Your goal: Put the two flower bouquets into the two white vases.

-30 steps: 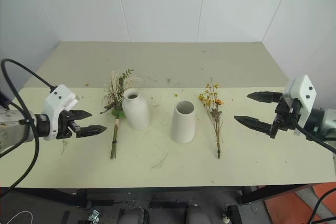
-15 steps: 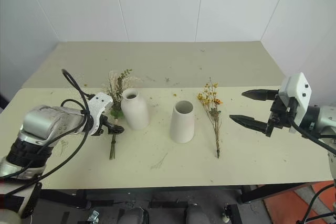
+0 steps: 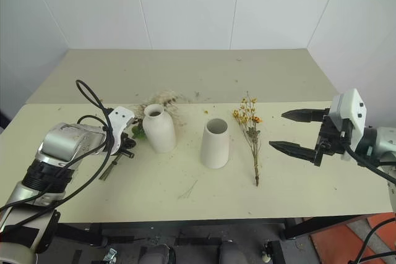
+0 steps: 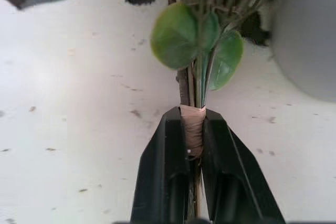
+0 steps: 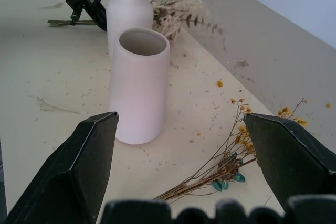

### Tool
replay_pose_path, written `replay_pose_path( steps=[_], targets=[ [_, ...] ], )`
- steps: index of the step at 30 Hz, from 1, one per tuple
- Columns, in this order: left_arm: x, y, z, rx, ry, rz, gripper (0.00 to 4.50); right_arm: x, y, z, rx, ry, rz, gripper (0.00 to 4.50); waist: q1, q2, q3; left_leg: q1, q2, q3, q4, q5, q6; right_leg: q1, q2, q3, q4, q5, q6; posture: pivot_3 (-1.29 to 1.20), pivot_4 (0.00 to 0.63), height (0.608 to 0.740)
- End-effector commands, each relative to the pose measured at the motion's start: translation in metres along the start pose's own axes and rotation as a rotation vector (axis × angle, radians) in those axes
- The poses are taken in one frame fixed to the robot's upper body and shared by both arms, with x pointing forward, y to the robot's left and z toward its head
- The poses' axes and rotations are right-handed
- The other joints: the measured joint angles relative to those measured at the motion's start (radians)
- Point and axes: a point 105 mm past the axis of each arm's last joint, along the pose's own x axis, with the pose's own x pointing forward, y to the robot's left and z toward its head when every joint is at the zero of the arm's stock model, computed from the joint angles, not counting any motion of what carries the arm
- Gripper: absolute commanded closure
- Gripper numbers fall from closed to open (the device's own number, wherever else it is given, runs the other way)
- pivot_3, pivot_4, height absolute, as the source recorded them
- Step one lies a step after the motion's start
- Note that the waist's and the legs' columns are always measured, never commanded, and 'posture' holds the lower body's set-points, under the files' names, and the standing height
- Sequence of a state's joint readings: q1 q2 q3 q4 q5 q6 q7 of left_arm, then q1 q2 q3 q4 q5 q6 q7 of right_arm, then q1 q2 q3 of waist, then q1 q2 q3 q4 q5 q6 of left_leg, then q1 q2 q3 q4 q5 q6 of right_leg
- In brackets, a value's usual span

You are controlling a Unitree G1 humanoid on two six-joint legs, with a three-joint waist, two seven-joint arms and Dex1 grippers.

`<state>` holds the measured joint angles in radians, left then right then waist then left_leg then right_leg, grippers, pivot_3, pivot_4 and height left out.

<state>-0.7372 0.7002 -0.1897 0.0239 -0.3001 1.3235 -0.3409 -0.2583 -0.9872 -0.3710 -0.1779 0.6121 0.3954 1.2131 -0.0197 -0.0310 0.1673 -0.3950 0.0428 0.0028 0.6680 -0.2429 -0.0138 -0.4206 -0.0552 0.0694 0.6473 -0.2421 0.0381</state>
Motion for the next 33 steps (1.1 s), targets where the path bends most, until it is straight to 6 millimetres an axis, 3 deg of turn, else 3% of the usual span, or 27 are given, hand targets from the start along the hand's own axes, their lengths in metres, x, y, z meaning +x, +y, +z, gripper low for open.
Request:
replay_pose_path(
  steps=[1, 6, 9, 11, 15, 19, 24, 28, 33],
  targets=[
    [-0.016, 0.042, 0.014, -0.073, -0.081, 0.194, 4.40, -0.003, -0.004, 0.011, -0.046, -0.019, 0.002, 0.00, 0.001, 0.000, 0.000, 0.000, 0.000, 0.000, 0.000, 0.000, 0.000, 0.000, 0.000, 0.000, 0.000, 0.000, 0.000, 0.00, 0.150, 0.740],
    [-0.038, 0.083, 0.036, -0.171, -0.266, 0.374, 4.40, 0.000, -0.005, 0.010, -0.044, -0.025, 0.007, 0.00, 0.006, 0.000, 0.000, -0.001, 0.000, 0.000, 0.000, 0.000, 0.000, 0.000, -0.001, 0.000, 0.000, 0.000, 0.000, 0.00, 0.150, 0.740],
    [-0.061, 0.087, 0.072, -0.253, -0.537, 0.314, 4.40, 0.001, -0.003, 0.009, -0.042, -0.028, 0.011, 0.00, 0.009, 0.000, 0.000, -0.002, 0.000, 0.000, 0.001, 0.000, 0.000, -0.001, -0.001, -0.001, 0.000, 0.001, 0.001, 0.00, 0.150, 0.740],
    [-0.081, 0.076, 0.102, -0.317, -0.742, 0.151, 4.40, 0.001, -0.002, 0.008, -0.040, -0.030, 0.011, 0.00, 0.015, 0.000, 0.000, -0.003, -0.001, -0.001, 0.003, 0.000, 0.000, -0.001, -0.002, -0.003, 0.000, 0.002, 0.001, 0.00, 0.150, 0.740],
    [-0.121, 0.045, 0.142, -0.333, -1.037, -0.160, 4.40, 0.003, 0.001, 0.008, -0.038, -0.037, 0.009, 0.00, 0.019, 0.000, 0.000, -0.007, -0.001, -0.001, 0.008, 0.000, 0.000, 0.000, -0.004, -0.004, -0.001, 0.003, 0.003, 0.00, 0.150, 0.740],
    [-0.149, 0.016, 0.164, -0.322, -1.168, -0.466, 4.40, 0.004, 0.006, 0.010, -0.038, -0.046, 0.011, 0.00, 0.016, 0.000, 0.000, -0.008, -0.002, -0.002, 0.009, 0.000, 0.000, 0.000, -0.004, -0.004, -0.001, 0.003, 0.004, 0.00, 0.150, 0.740],
    [-0.157, -0.007, 0.173, -0.248, -1.200, -0.623, 4.40, 0.003, 0.008, 0.010, -0.038, -0.054, -0.004, 0.00, 0.004, 0.000, 0.000, -0.006, -0.003, -0.002, 0.009, 0.000, 0.000, 0.001, -0.004, -0.003, 0.000, 0.003, 0.004, 0.00, 0.150, 0.740],
    [-0.143, -0.025, 0.171, -0.181, -1.158, -0.638, 4.40, 0.003, 0.011, 0.011, -0.041, -0.058, -0.009, 0.00, 0.003, 0.000, 0.000, -0.006, -0.003, -0.002, 0.009, 0.000, 0.000, 0.001, -0.004, -0.003, 0.000, 0.003, 0.005, 0.00, 0.150, 0.740],
    [-0.133, -0.029, 0.166, -0.157, -1.163, -0.622, 4.40, 0.002, 0.012, 0.013, -0.041, -0.059, -0.020, 0.00, 0.002, 0.000, 0.000, -0.006, -0.003, -0.002, 0.009, 0.000, 0.000, 0.000, -0.004, -0.002, 0.000, 0.003, 0.005, 0.00, 0.150, 0.740]
  ],
)
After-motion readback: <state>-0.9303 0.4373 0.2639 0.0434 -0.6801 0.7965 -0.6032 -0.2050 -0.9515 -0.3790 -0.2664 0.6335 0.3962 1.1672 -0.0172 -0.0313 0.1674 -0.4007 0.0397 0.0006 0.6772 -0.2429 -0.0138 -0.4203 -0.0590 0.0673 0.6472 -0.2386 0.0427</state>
